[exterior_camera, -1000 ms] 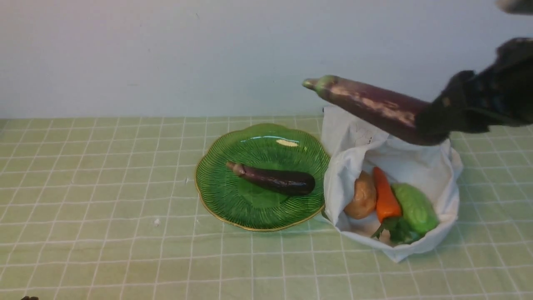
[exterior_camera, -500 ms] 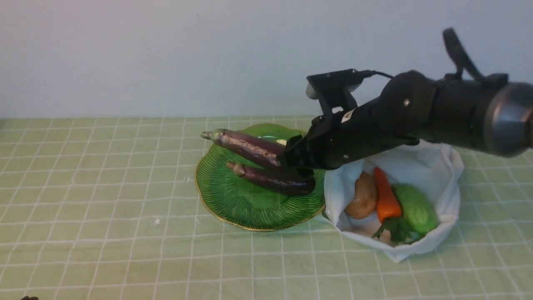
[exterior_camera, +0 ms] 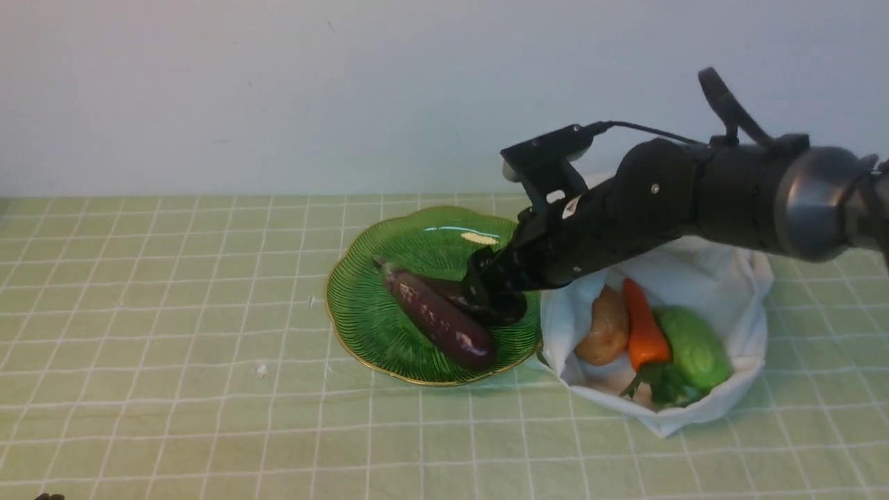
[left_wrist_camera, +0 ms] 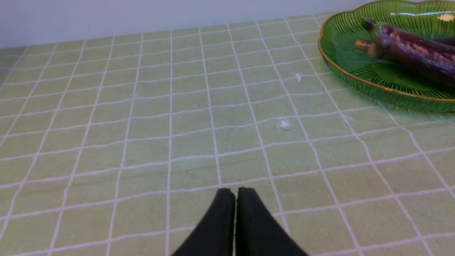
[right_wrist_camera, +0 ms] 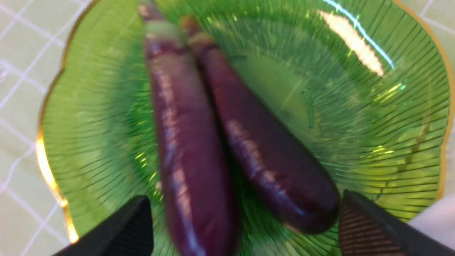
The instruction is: Take vegetables from bag on green coffee tablecloth place on plate.
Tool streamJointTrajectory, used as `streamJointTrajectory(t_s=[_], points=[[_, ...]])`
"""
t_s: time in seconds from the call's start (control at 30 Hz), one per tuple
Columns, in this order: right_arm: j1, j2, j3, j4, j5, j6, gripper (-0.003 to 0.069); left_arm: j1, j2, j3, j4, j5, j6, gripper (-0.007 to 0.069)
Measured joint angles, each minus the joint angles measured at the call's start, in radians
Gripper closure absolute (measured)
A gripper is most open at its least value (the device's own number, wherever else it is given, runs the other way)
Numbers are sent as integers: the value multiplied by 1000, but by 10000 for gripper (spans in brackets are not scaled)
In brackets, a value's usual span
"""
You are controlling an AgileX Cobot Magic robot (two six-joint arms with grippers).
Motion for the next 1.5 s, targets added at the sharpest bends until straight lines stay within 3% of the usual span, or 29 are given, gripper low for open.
streamJointTrajectory(t_s=[0.13,0.27,0.3,0.33,0.4,0.57,0.67,0.8,0.87,1.0,1.2,1.37,1.5], points=[[-24,-84,-166,-48,238,9,16,0,0,0,0,0,0,633],[-42,-168,-352,-111,511,57,125,0,0,0,0,0,0,633],[-49,-198,-411,-140,571,81,193,0,0,0,0,0,0,633],[-50,-209,-428,-151,584,85,204,0,0,0,0,0,0,633],[-57,-308,-483,-237,622,168,379,0,0,0,0,0,0,633],[-58,-492,-437,-311,644,241,611,0,0,0,0,0,0,633],[-58,-664,-317,-326,647,259,664,0,0,0,0,0,0,633],[-58,-914,-106,-329,652,303,673,0,0,0,0,0,0,633],[-58,-1072,40,-329,618,327,673,0,0,0,0,0,0,633],[-58,-1390,486,-303,218,337,673,0,0,0,0,0,0,633],[-58,-1617,958,-240,-257,310,673,0,0,0,0,0,0,633],[-58,-1669,1098,-235,-528,281,673,0,0,0,0,0,0,633],[-58,-1670,1116,-232,-563,278,673,0,0,0,0,0,0,633]])
